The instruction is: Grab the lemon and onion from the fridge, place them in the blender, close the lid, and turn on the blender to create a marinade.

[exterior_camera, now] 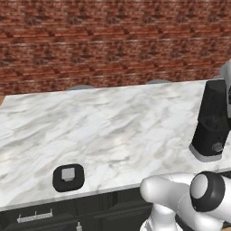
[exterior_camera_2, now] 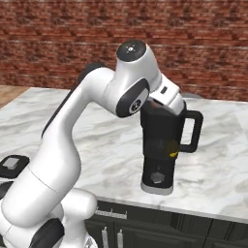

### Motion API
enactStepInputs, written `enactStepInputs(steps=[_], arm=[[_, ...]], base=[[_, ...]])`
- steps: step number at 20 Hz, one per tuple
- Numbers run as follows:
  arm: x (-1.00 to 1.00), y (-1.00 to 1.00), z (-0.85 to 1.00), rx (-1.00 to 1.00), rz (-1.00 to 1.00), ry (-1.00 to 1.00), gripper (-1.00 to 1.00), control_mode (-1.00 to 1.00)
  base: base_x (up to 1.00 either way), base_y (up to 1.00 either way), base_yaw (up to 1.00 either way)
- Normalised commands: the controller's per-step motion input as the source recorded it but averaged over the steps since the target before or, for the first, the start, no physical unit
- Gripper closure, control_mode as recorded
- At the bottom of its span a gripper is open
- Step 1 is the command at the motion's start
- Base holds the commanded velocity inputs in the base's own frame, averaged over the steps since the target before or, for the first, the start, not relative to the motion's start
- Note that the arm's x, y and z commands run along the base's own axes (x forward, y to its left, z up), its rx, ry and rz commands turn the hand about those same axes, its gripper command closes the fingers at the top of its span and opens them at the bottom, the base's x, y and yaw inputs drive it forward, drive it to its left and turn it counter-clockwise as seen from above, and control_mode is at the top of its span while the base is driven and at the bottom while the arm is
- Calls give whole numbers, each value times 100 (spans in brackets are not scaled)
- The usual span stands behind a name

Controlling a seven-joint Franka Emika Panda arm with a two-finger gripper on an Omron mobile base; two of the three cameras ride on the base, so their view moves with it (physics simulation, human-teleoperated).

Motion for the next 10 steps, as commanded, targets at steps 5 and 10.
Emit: enactStepInputs(steps=[5,10], arm=[[54,-18,-67,-1,3,15,100,-100],[44,-3,-66,0,3,11,100,-100]], base=[[0,0,0],[0,0,0]])
